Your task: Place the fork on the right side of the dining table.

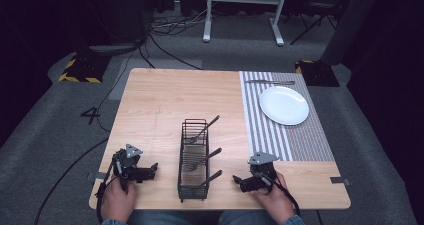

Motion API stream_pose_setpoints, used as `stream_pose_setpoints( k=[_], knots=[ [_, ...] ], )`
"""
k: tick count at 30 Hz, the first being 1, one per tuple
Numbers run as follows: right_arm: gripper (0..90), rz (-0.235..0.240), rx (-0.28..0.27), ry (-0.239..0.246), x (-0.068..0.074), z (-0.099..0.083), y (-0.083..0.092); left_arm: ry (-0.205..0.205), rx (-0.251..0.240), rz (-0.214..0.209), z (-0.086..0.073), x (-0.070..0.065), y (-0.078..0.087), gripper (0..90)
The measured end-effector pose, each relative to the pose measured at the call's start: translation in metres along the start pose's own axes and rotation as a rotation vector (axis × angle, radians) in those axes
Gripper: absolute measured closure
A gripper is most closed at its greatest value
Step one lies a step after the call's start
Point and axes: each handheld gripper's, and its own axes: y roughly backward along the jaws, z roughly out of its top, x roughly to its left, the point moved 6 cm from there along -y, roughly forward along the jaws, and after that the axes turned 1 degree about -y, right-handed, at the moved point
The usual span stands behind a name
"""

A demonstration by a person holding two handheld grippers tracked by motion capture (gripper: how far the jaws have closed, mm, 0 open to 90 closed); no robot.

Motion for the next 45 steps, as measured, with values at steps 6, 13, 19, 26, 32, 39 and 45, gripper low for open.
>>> stream_pose_setpoints(
  k=[6,13,19,26,32,39,45],
  knots=[
    [37.5,-0.01,0.021,-0.027,-0.004,0.002,0.012,-0.001,0.0,0.0,0.0,0.0,0.0,0.1],
    [47.0,0.023,0.038,-0.069,-0.007,0.017,0.025,-0.001,0.0,0.0,0.0,0.0,0.0,0.1],
    [48.4,0.071,0.003,-0.051,-0.003,0.043,0.037,0.0,0.0,0.0,0.0,0.0,0.0,0.1],
    [50.5,0.093,-0.004,-0.006,-0.001,0.075,0.048,0.0,0.0,-0.001,0.0,0.0,0.0,0.1],
    [52.5,0.107,-0.027,-0.039,-0.004,0.1,0.052,0.0,0.0,-0.001,0.0,0.0,0.0,0.1],
    [53.8,0.129,-0.056,-0.039,-0.004,0.132,0.053,0.0,0.0,-0.002,0.0,0.0,0.0,0.2],
    [55.0,0.169,-0.089,-0.063,-0.004,0.157,0.056,0.0,0.0,-0.001,0.0,0.0,0.0,0.2]
  ],
)
